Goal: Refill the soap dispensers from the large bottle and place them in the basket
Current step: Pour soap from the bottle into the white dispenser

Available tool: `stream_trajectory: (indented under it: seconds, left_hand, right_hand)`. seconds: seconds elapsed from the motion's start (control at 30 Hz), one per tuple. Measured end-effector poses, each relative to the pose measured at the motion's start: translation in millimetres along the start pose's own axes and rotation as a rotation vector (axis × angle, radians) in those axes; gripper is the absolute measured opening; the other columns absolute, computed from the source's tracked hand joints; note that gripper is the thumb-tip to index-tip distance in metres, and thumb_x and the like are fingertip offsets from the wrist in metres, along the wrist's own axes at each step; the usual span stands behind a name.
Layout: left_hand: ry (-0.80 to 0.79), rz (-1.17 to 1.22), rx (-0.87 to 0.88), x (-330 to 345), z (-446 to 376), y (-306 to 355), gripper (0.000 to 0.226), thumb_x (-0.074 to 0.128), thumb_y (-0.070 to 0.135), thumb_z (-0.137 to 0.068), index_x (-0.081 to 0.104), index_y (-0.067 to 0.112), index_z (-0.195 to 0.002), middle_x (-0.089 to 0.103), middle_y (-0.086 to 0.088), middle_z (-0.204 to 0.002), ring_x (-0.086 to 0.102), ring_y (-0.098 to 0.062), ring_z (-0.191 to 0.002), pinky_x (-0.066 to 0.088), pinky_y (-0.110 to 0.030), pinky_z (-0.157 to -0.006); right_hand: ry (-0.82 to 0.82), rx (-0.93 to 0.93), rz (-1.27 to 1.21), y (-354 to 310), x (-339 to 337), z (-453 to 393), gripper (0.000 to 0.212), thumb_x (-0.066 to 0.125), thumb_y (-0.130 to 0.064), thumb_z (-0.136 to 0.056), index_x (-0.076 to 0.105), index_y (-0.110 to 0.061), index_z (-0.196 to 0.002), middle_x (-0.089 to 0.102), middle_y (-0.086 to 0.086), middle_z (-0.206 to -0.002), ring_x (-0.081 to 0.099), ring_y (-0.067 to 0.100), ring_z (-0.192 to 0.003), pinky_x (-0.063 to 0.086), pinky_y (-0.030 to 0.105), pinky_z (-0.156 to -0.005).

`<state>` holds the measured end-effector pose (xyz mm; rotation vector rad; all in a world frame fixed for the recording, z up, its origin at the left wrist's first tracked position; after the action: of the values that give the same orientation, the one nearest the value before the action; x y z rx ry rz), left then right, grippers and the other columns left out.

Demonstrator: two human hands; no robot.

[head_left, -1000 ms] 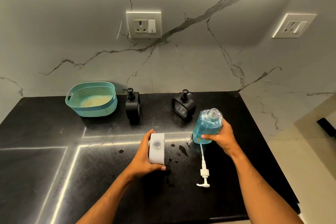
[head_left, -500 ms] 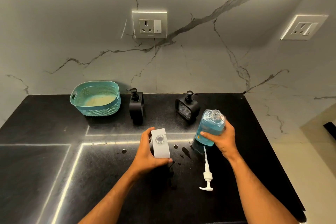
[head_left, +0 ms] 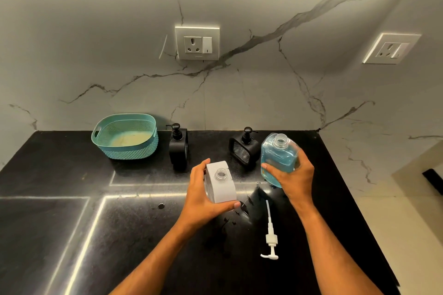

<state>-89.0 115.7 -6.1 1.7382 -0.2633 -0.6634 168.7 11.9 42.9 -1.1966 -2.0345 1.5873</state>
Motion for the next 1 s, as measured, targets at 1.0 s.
stream_trajectory:
  seconds: [1.0]
  left_hand:
    - [0.027,-0.054,0.125,8.2,-2.1,60.2,0.126,0.092,0.067,-0.054,0.036,0.020,-0.156,0.044,0.007,-0.143,0.046,-0.002,-0.133,0.040,-0.008,-0.106]
  right_hand:
    - [0.003,-0.401,0.536,-63.1,9.1,27.2,0.078,0.098,-0.019,-0.064,0.064,-0.008,-0.134,0.069,0.009,-0.126,0.063,0.025,-0.116,0.038,0.014,-0.096]
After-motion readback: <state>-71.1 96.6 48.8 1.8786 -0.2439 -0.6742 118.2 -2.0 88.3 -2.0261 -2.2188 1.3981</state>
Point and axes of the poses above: each hand's wrist, its own z-axis away from the middle knuckle, its own x-axis out of the palm, y = z × x, the point moved 9 cm from there along -z, towards the middle knuckle
